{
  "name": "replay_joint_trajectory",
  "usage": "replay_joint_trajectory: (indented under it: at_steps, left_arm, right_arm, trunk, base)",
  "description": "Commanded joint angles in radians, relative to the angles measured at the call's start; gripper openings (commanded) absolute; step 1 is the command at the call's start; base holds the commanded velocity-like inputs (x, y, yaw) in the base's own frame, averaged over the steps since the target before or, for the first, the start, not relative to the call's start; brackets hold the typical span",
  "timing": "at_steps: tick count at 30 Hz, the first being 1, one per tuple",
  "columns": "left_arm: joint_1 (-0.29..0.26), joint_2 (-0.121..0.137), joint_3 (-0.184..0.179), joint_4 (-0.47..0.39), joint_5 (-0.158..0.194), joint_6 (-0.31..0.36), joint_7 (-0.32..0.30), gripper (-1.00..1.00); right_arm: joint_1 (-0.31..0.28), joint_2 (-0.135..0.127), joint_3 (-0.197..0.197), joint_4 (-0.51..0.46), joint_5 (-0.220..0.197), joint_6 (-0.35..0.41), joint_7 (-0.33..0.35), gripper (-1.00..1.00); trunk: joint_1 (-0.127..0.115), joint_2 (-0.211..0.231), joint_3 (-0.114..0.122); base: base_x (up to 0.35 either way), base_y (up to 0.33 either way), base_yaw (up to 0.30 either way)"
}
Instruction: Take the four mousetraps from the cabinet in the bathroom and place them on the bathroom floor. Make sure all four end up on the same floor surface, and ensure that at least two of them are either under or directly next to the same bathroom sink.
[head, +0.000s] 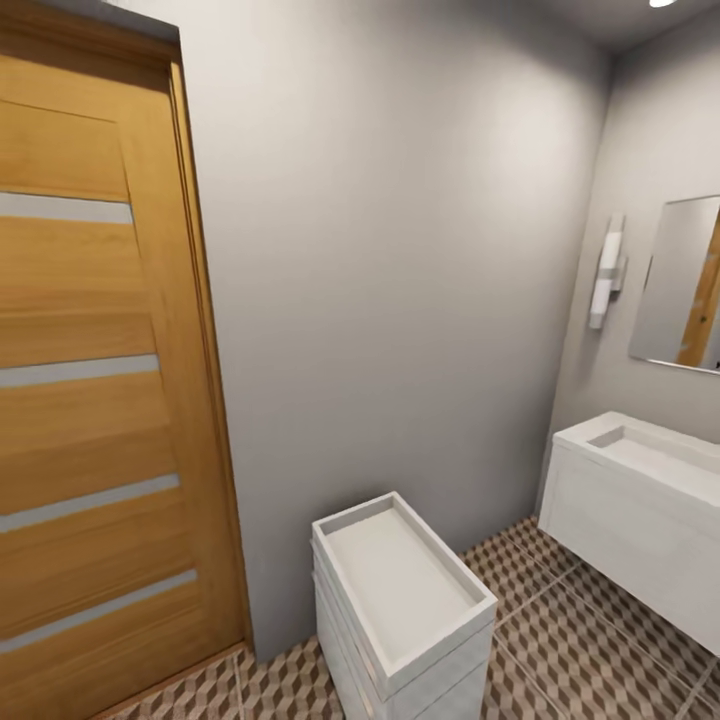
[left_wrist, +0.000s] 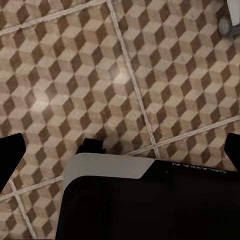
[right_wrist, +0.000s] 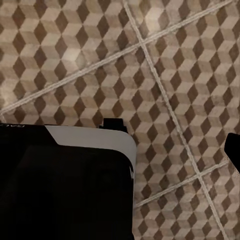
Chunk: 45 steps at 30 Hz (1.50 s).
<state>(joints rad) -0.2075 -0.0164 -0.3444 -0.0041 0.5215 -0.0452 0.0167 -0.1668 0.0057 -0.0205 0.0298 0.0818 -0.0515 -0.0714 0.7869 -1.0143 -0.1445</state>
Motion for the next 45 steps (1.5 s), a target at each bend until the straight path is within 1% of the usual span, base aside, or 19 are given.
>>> replay_joint_trajectory:
  at_steps: [1, 14, 27, 45]
  left_arm:
    - [0.0, 0.0, -0.008, 0.001, 0.009, -0.005, 0.002, 1.0]
    - [0.019, -0.001, -0.008, 0.001, 0.012, -0.019, 0.001, 1.0]
    - [0.023, -0.006, -0.008, 0.001, 0.011, -0.053, 0.0, 1.0]
    - [0.024, -0.007, -0.008, 0.001, 0.011, -0.059, 0.0, 1.0]
  right_arm:
    - [-0.002, 0.0, -0.003, 0.003, 0.009, -0.005, -0.004, 1.0]
    - [-0.006, 0.0, -0.003, 0.004, 0.009, -0.006, -0.005, 1.0]
    - [-0.007, 0.003, -0.003, 0.003, 0.009, -0.005, -0.005, 1.0]
    - [-0.007, 0.003, -0.003, 0.003, 0.01, -0.007, -0.007, 1.0]
  trunk:
    - [0.0, -0.001, -0.001]
    - [0.0, -0.001, -0.001]
    - [0.0, -0.001, -0.001]
    - [0.0, -0.001, -0.001]
  base:
    - [0.0, 0.0, 0.276]
    - [0.0, 0.0, 0.276]
    - [0.0, 0.0, 0.276]
    - [0.0, 0.0, 0.276]
